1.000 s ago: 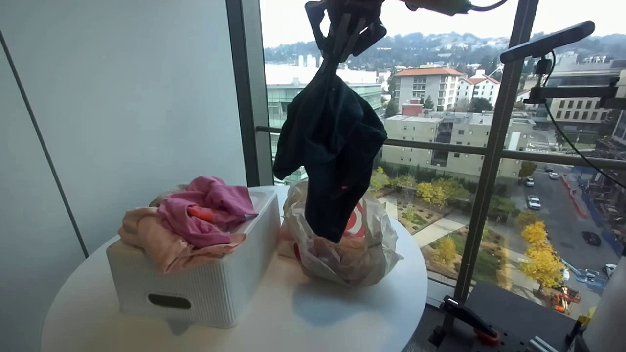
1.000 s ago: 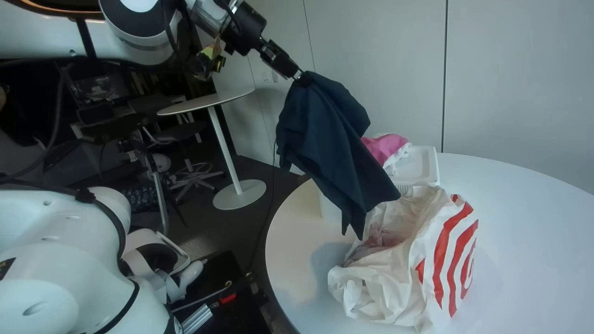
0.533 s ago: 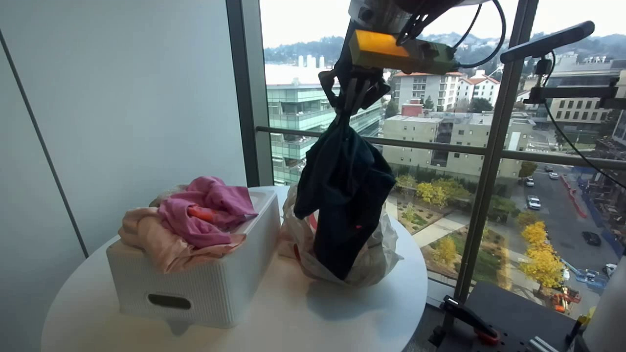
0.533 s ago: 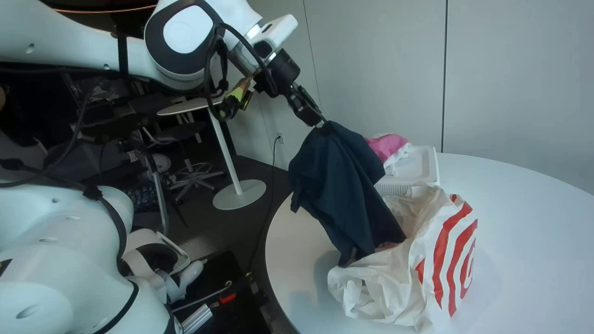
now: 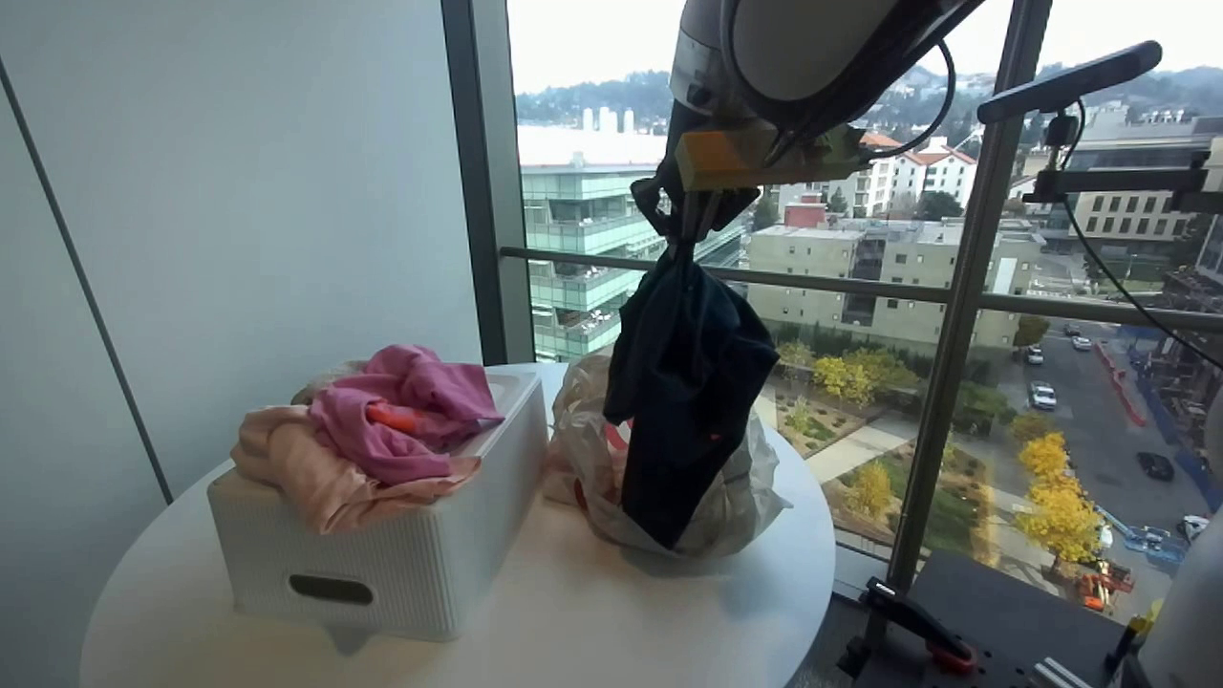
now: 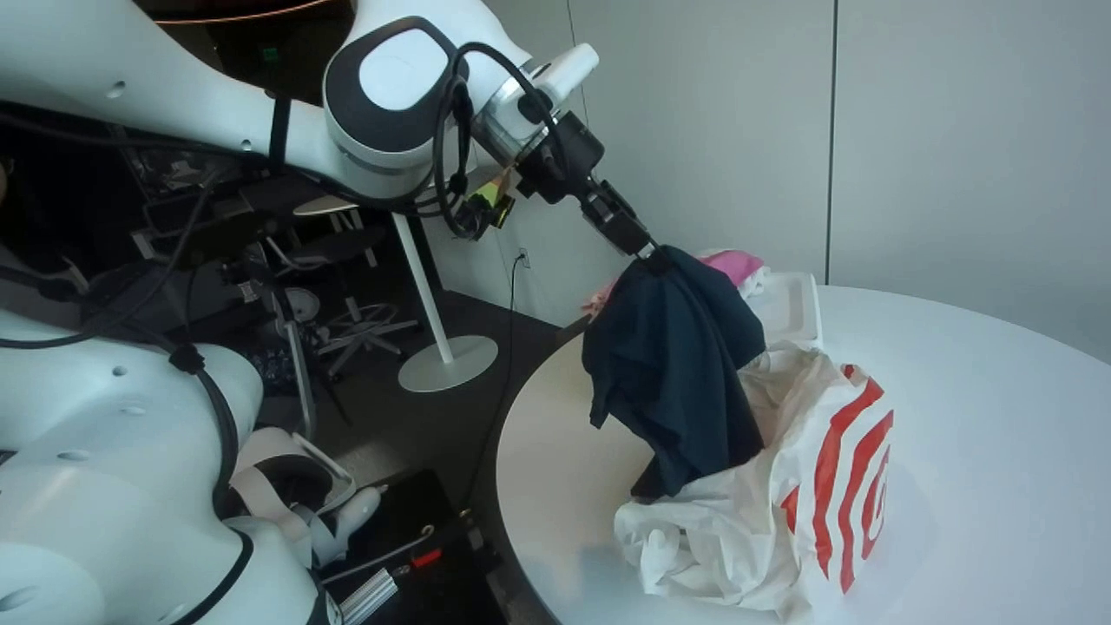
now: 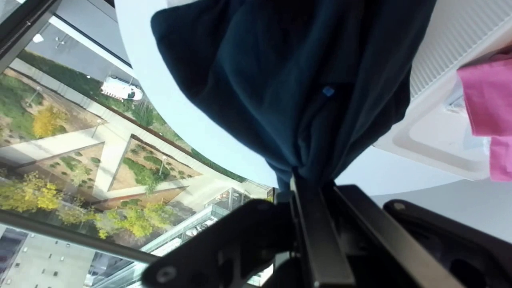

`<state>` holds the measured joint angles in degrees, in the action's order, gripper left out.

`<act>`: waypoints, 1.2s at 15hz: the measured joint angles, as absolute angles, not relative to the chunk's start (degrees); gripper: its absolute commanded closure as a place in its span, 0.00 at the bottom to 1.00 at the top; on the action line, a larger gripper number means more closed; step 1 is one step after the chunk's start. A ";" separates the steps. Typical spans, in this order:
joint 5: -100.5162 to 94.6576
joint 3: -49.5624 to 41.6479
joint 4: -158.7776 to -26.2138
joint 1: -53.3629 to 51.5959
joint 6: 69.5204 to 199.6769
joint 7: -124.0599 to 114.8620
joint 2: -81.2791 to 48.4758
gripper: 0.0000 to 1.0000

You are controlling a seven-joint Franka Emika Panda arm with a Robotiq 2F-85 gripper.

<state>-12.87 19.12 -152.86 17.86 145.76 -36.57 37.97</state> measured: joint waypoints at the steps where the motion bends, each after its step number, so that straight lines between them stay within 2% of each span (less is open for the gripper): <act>1: -15.05 20.27 -152.47 18.95 146.02 -38.02 37.88 0.96; 8: -26.61 25.04 -149.64 22.76 146.30 -45.26 36.03 0.95; 18: -32.12 22.82 -147.53 18.73 149.42 -46.64 17.76 0.95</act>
<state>-32.12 22.82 -147.53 18.73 149.42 -46.64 17.76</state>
